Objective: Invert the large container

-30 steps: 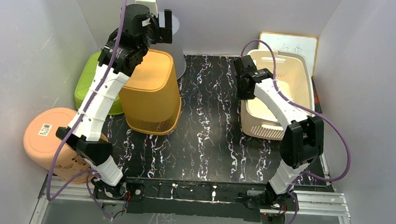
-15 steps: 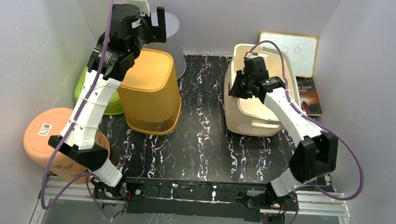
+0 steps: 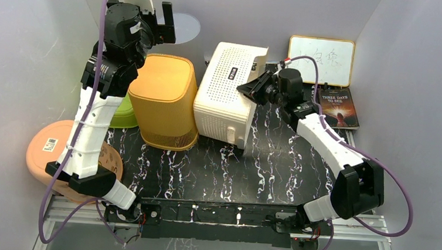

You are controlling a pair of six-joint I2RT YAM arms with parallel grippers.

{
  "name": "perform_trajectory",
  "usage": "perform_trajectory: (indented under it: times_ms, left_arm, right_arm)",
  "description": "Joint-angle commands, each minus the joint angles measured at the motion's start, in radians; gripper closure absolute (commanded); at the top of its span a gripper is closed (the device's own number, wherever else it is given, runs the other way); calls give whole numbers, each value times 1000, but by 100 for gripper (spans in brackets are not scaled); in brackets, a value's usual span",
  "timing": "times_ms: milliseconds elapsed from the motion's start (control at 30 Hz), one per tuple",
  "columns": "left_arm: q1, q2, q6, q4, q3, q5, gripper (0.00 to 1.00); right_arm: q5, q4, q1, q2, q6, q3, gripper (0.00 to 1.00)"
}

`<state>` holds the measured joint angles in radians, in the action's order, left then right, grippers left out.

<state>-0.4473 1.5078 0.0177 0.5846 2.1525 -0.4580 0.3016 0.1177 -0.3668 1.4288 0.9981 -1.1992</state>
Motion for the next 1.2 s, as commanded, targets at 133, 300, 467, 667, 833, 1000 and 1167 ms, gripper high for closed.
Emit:
perform_trajectory:
  times_ms: [133,300,467,667,833,1000,1167]
  left_arm:
    - [-4,-16,-28,-6,23,-18,2]
    - [-4,-14,-33,-5,15,-16,2]
    - [-4,-15,-38,-9,12,-18,2]
    - [-4,-7,-37,-11,12,-13,2]
    - [-4,2,-41,-10,23,-14,2]
    - [-4,9,-49,-10,33,-27,2]
    - [-4,14,-50,-4,34,-36,2]
  right_arm:
    - [-11,-144,4,-36,46,116,100]
    - [-93,43,16,-62,-70,140,93]
    - [-137,107,95,-144,-81,235,86]
    - [38,7,205,-173,-85,366,96]
    - [220,-224,205,-146,-48,386,100]
    - [369,-587,204,-127,151,419,100]
    - [420,-1012,203,-79,448,469,100]
